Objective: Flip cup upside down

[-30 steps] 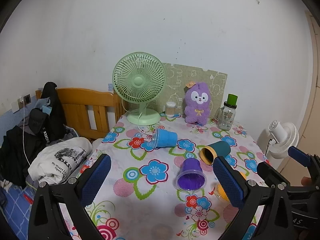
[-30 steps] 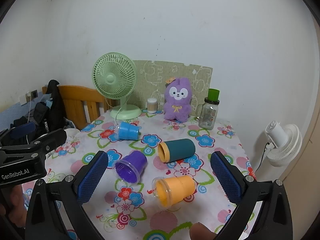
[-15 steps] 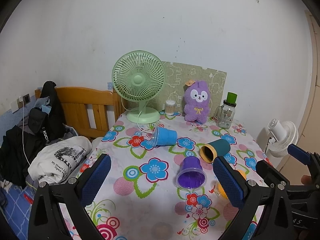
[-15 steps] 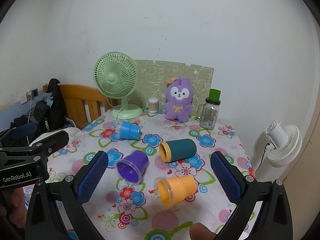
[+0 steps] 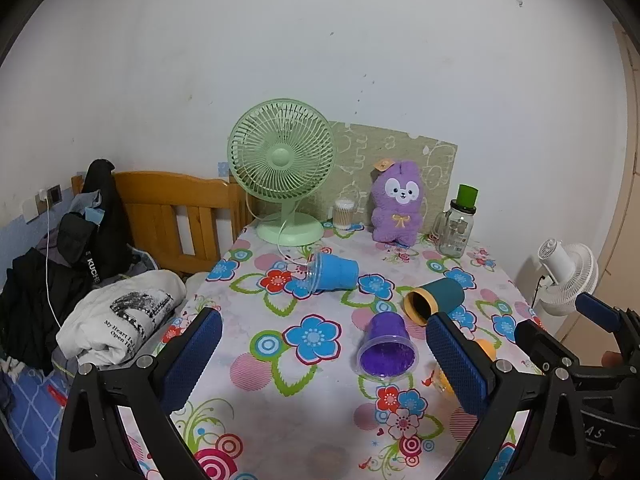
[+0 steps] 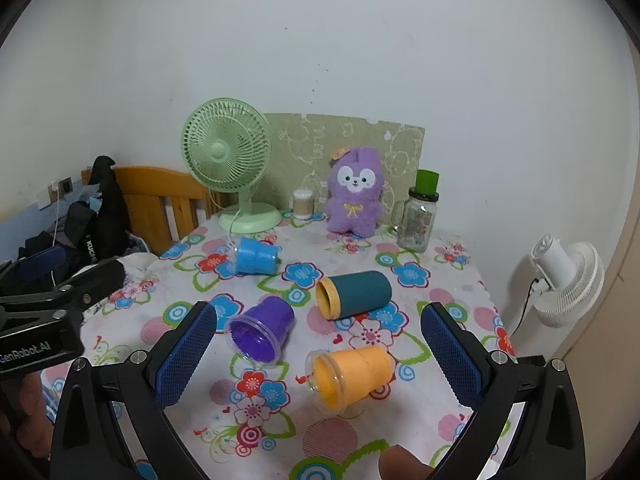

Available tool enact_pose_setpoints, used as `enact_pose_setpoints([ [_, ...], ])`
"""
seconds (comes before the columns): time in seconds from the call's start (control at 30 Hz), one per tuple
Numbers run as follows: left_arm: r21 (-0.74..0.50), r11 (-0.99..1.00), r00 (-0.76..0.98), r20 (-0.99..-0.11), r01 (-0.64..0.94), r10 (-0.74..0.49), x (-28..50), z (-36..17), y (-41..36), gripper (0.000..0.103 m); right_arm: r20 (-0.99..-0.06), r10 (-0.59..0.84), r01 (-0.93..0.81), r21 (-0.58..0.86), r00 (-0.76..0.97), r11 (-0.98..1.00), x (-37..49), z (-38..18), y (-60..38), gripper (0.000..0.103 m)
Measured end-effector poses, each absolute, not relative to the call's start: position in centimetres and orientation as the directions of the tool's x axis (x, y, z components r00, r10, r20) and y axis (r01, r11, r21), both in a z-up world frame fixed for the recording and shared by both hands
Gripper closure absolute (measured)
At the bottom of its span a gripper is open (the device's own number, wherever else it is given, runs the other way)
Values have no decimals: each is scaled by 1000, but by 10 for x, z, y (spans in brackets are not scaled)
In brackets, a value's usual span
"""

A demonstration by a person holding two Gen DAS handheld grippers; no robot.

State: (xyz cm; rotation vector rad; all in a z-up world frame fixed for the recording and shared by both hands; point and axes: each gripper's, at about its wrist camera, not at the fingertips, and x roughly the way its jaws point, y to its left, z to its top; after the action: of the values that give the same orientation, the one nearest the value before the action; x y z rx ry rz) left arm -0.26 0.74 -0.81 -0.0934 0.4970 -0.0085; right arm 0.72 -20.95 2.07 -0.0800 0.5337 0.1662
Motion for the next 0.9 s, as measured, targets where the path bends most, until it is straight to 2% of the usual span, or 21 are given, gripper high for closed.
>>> enact_pose_setpoints([
  [0.37,-89,996,850,-526,-28,-24,19,-26,18,0,-598,92,-132,-24,796,991,40,2,-208,0],
  [0.63,-69,997,823,-568,-36,-10,57,-43,23,0,-693,28,-64,-27,721,998,105,-23,-211,0],
  [0.9,-53,998,806,-591,-28,-9,105,-52,22,0,-770,25,2,34,637,999,174,-48,-220,0],
])
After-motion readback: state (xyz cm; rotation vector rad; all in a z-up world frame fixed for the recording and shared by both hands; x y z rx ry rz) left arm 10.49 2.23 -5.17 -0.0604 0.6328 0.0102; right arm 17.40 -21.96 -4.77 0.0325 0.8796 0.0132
